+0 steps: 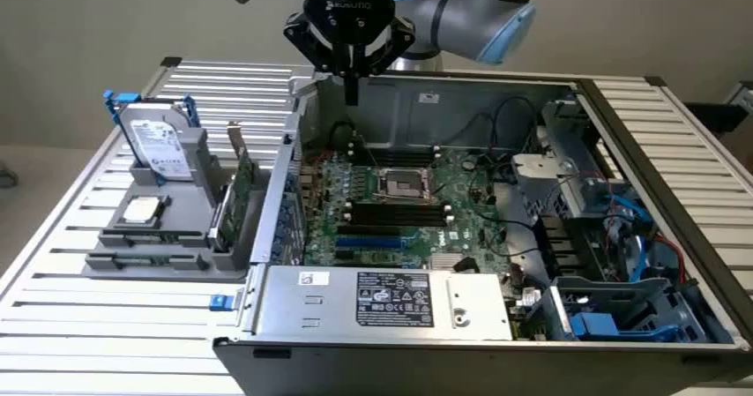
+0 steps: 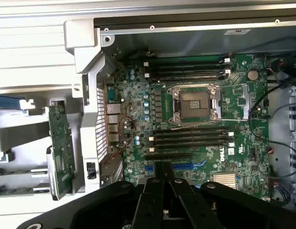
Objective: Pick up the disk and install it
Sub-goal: 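Reach for the disk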
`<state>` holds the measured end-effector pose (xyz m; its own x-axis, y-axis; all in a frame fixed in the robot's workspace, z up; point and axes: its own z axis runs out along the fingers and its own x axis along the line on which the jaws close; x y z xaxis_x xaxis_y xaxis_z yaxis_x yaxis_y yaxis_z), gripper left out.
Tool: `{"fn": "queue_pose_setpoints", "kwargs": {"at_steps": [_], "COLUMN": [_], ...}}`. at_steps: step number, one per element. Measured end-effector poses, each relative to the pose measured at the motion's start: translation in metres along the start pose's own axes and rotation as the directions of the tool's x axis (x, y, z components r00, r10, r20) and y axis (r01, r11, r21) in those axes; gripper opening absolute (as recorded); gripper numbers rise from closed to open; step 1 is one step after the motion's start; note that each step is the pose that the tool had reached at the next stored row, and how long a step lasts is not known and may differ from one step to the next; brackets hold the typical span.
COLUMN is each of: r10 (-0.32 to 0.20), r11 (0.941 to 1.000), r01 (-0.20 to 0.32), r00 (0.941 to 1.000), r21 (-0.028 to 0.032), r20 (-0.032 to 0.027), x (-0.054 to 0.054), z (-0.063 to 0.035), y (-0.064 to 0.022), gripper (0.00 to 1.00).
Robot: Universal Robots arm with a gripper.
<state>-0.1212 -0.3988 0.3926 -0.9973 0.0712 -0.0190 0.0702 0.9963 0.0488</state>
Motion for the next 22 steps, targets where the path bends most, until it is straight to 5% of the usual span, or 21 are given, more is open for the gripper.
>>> {"fn": "queue_pose_setpoints", "kwargs": {"at_steps": [12, 22], "r10": [0.0, 0.0], "r11": [1.0, 1.0], "r01": [0.0, 0.0], "r00": [1.0, 1.0], "r21": [0.0001, 0.0], "r20": [-0.0001, 0.0002], "x": [0.002, 0.045], "z": [-0.0001, -0.0006], "y": [-0.0001, 0.0024], "gripper": [0.11, 0.11]}}
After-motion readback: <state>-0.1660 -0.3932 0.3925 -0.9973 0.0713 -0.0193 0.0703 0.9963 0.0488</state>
